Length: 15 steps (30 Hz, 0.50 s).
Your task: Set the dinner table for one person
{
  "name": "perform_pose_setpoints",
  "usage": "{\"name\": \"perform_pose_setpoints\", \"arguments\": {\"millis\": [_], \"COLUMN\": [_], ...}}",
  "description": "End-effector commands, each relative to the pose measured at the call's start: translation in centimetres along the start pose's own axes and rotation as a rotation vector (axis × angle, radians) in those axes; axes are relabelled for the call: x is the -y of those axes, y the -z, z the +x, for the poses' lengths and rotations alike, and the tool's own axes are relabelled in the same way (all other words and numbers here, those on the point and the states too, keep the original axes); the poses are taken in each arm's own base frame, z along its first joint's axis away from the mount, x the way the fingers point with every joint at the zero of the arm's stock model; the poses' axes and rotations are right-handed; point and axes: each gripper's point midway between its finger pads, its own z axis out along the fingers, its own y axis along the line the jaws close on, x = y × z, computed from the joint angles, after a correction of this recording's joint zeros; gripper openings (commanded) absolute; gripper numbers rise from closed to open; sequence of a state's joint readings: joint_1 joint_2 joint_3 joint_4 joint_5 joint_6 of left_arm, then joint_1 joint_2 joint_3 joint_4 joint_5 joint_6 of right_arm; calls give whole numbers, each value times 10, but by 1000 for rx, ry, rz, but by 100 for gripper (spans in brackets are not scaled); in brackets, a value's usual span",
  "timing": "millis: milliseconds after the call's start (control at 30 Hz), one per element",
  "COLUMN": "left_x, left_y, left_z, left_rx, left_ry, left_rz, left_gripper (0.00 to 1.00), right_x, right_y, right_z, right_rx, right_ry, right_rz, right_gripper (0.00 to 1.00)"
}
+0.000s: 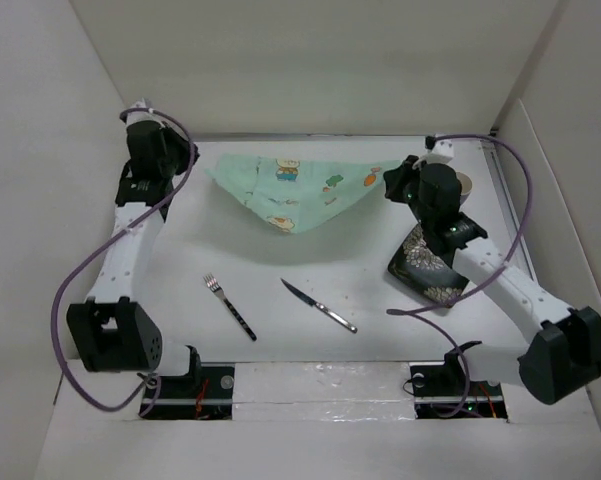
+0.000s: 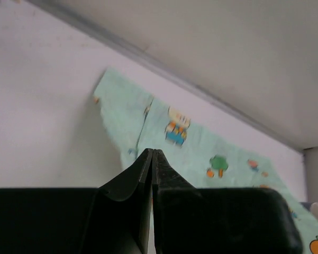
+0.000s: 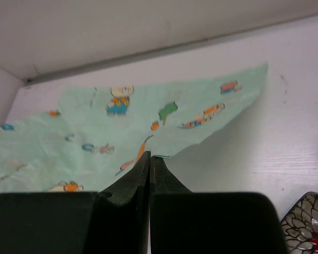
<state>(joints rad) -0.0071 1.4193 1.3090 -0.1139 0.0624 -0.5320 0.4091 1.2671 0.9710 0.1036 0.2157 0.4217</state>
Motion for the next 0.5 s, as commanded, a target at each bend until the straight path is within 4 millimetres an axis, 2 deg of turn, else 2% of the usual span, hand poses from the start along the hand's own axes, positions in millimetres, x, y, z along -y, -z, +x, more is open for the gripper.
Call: {"name": "perform_pose_setpoints", "arguments": {"millis": [0, 33, 67, 100, 133, 167, 200, 267, 300, 333, 367, 400, 433, 467], "left_x": [37, 46, 57, 64, 77, 81, 85, 97, 101, 102, 109, 105, 98, 84], "left_y": [33, 50, 64, 76, 105, 109, 117, 126, 122, 102, 89, 78, 69, 53], "left_z": [-45, -60, -76, -87, -111, -116, -123, -131, -124, -105, -70, -49, -28, 12], "left_rx": [121, 168, 210, 242, 321, 334, 357, 367, 326, 231, 135, 95, 65, -14], "left_ry": [48, 48, 51, 50, 50, 49, 47, 34, 19, 6, -18, -39, -57, -66], "left_rz": [128, 151, 178, 197, 233, 243, 255, 298, 322, 339, 335, 307, 282, 268], "left_gripper": [0, 0, 0, 0, 0, 0, 0, 0, 0, 0, 0, 0, 0, 0], "right_x": [-15, -20, -27, -26, -34, -34, -40, -44, -46, -45, -43, -38, -34, -31], "right_y": [33, 42, 54, 70, 88, 89, 104, 111, 113, 103, 98, 91, 80, 74], "right_z": [-74, -85, -110, -121, -142, -143, -162, -176, -182, -176, -172, -167, -151, -142], "right_rx": [156, 177, 232, 245, 286, 286, 327, 351, 354, 334, 323, 306, 268, 249], "right_ry": [25, 28, 24, 26, 26, 30, 20, 29, 32, 42, 45, 50, 61, 63], "right_rz": [9, 1, -12, -5, -26, -26, -46, -56, -59, -43, -29, -9, 5, 14], "right_gripper": [0, 0, 0, 0, 0, 0, 0, 0, 0, 0, 0, 0, 0, 0]}}
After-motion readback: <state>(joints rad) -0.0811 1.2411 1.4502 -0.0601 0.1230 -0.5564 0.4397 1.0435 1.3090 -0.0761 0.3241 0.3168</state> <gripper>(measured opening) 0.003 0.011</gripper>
